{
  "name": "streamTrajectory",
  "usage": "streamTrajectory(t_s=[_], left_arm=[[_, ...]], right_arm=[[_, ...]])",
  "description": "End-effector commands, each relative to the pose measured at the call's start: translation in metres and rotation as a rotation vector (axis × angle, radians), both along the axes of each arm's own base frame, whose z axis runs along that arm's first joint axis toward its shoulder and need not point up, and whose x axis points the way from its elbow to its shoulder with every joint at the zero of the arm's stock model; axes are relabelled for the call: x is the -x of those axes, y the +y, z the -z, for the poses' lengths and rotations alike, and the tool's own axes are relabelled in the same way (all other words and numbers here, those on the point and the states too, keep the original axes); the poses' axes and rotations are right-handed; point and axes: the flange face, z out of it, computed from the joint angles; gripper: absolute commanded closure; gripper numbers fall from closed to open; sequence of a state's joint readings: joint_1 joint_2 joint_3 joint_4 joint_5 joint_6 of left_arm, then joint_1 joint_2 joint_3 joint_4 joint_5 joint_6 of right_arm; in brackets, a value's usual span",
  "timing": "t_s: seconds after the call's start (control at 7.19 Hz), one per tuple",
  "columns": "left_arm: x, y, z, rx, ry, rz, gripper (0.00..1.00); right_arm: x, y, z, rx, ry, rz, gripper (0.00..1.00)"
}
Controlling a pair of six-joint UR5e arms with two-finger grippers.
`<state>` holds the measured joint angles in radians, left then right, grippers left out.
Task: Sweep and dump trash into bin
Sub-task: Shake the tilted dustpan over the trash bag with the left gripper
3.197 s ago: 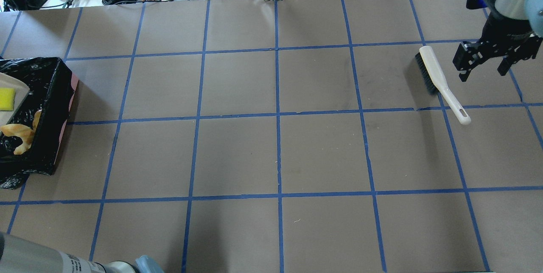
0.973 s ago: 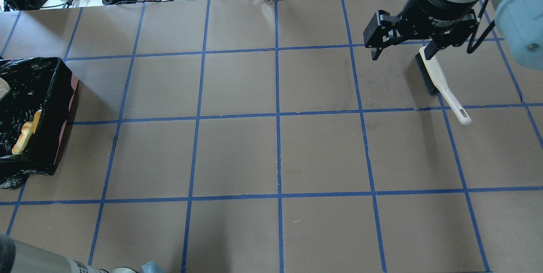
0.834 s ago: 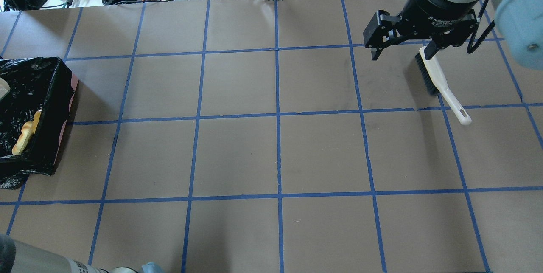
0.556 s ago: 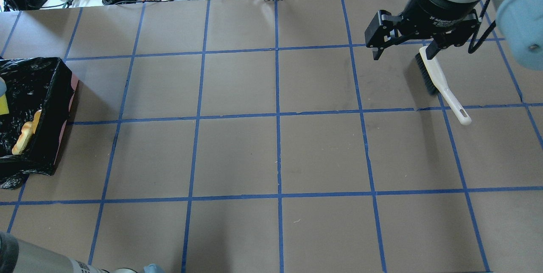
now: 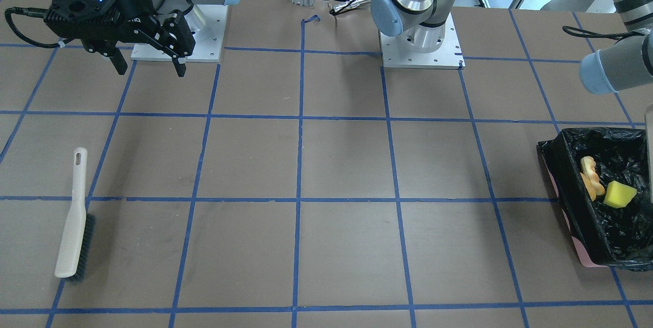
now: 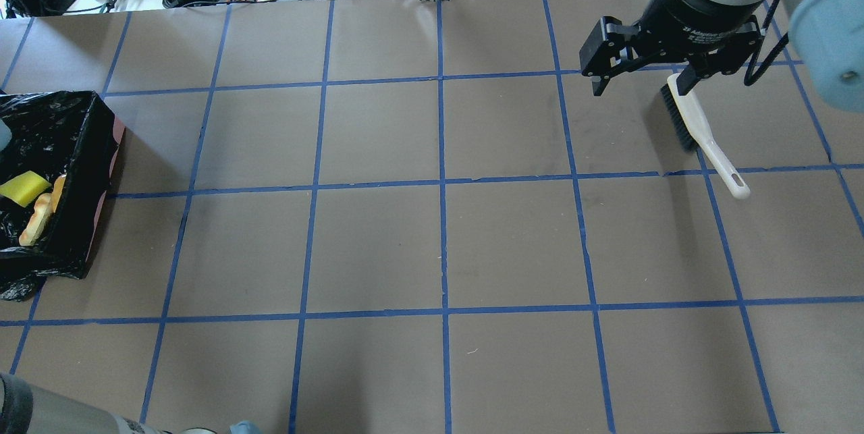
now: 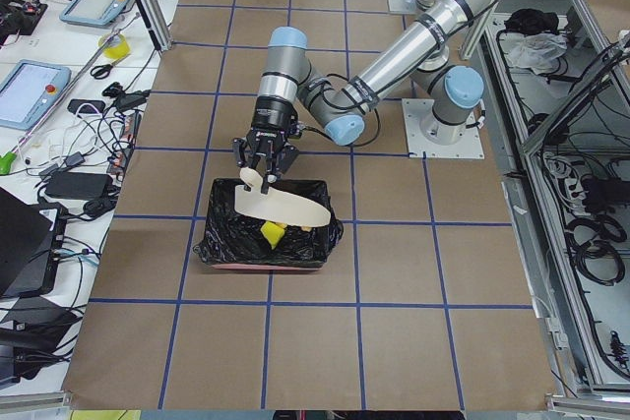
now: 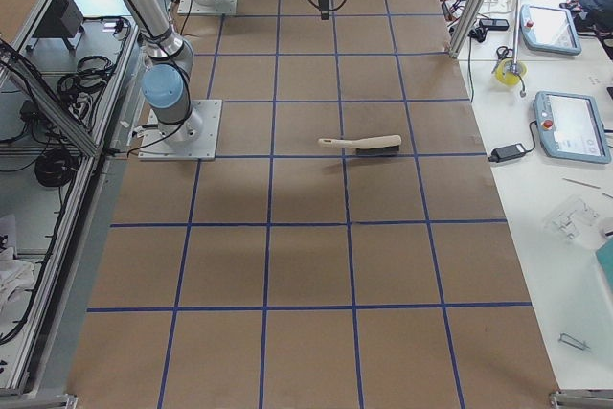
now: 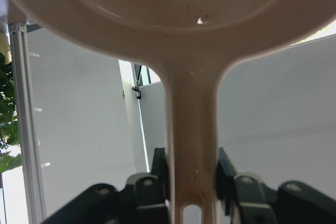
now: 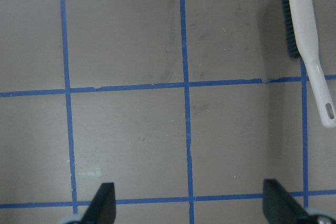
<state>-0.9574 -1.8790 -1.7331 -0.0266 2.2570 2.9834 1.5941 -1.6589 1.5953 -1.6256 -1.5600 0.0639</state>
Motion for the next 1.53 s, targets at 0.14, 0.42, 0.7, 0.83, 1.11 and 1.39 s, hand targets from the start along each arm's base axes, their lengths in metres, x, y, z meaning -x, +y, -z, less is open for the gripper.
streamTrajectory(t_s=[0.14, 0.42, 0.7, 0.83, 1.11, 1.39], left_arm=[[-0.048, -0.014, -0.040, -0.066, 0.210, 0.086, 1.00], [-0.068, -0.027, -0.063, -0.075, 0.441, 0.168, 1.00], [-0.056, -0.037, -0.044, 0.005, 0.657, 0.101, 1.00], [-0.043, -0.046, -0.027, 0.015, 0.726, 0.045, 1.00], [0.015, -0.071, -0.017, 0.033, 0.801, 0.005, 1.00], [0.072, -0.100, 0.013, 0.056, 0.885, -0.073, 1.00]], right_arm=[[0.002, 0.001, -0.001, 0.003, 0.004, 0.006, 0.00], [0.001, 0.001, 0.000, -0.002, 0.003, 0.006, 0.00], [0.001, 0.002, 0.000, -0.003, 0.003, 0.006, 0.00], [0.001, 0.002, -0.001, -0.002, 0.002, 0.010, 0.00], [0.001, 0.001, 0.002, -0.008, -0.003, 0.013, 0.00], [0.001, 0.001, 0.002, -0.008, -0.001, 0.011, 0.00]])
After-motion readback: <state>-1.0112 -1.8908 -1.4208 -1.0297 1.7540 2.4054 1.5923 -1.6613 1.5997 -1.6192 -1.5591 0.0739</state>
